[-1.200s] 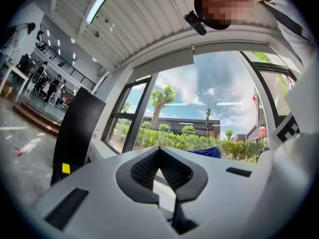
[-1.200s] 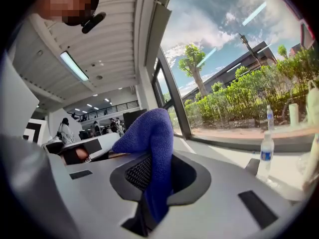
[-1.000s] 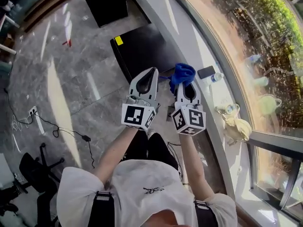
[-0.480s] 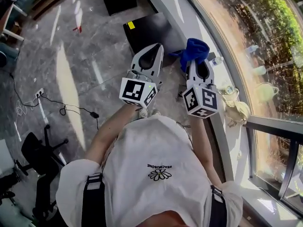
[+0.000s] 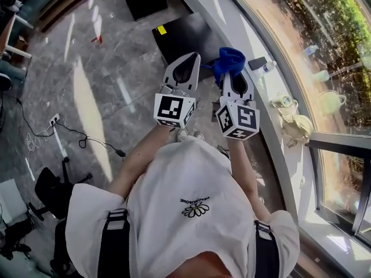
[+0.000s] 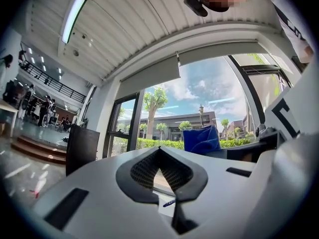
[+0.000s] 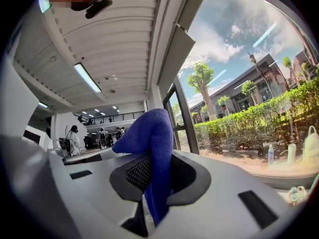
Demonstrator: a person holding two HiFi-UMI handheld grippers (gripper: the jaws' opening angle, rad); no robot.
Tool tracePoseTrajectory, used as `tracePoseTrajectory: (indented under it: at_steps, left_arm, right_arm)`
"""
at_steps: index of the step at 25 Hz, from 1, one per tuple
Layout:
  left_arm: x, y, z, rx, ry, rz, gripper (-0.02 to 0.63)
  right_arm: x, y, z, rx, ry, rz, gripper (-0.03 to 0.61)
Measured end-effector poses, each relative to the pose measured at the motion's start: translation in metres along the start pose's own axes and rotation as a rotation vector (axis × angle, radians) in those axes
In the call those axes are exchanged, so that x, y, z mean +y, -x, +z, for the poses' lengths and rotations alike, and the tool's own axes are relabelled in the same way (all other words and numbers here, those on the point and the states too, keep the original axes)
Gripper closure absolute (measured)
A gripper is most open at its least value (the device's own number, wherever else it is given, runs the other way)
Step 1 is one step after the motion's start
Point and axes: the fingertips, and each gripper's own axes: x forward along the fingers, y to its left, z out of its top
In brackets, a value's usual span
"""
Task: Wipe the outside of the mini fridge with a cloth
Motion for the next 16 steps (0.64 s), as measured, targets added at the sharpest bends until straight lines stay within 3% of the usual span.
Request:
tracePoseTrajectory:
  at_steps: [10, 16]
  left_arm:
    - [0.001, 0.007, 0.007, -0.009, -0.029, 0.024, 0.609]
    - [-0.005, 0.016, -0.011, 0.015, -0.024, 0.027, 0.609]
  right_arm:
    - [0.019, 0.005, -0.006, 0.027, 0.068, 0.077, 0.499]
    - [0.023, 0.013, -0.025, 0.06, 0.076, 0.111, 0.499]
